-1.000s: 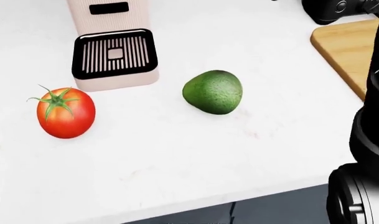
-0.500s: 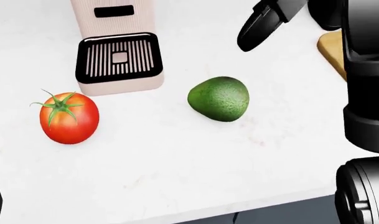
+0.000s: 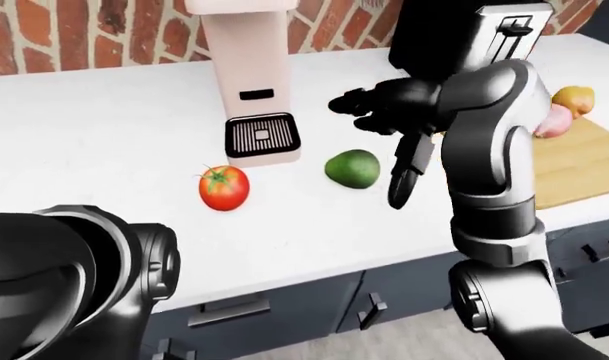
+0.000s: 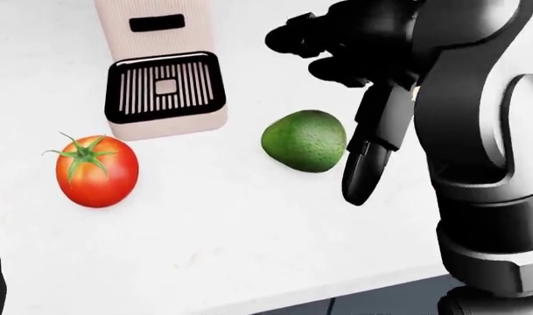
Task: Place the avocado, onion, tomato and bell pepper on the cutting board.
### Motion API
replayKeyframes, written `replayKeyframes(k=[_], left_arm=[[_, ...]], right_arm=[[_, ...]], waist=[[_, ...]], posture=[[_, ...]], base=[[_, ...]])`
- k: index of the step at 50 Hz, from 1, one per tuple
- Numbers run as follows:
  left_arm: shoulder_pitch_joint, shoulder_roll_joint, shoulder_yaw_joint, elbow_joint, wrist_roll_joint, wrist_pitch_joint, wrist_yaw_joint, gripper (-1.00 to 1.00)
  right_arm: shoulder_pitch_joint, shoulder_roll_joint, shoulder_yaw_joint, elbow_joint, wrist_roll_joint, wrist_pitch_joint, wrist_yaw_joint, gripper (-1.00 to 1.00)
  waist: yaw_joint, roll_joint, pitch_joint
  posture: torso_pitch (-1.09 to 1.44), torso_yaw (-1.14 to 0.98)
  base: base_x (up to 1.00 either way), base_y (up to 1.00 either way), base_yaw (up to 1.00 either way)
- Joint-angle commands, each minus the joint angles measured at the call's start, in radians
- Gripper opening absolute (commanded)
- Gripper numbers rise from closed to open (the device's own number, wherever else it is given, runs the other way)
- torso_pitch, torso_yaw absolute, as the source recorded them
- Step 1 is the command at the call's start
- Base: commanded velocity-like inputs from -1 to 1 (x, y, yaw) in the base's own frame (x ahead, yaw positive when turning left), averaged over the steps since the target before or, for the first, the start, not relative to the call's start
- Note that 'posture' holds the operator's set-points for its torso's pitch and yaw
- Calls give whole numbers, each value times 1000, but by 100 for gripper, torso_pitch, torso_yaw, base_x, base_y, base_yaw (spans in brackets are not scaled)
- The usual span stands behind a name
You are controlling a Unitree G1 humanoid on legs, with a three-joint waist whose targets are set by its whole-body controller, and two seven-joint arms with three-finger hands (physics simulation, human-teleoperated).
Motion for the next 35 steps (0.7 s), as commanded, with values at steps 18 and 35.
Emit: replayKeyframes(k=[18,35], left_arm=[[-14,18,9,10,-15,-1,13,100],[9,27,18,10,-27,-9,29,100]], right_arm=[[28,50,-5,149,-151,-278,-119,-100],[-101,66,-85,181,-72,-248,-328,-100]], waist=[[-1,8,-35],[-3,8,-42]], posture=[[0,0],[0,0]], base=[[0,0,0],[0,0,0]])
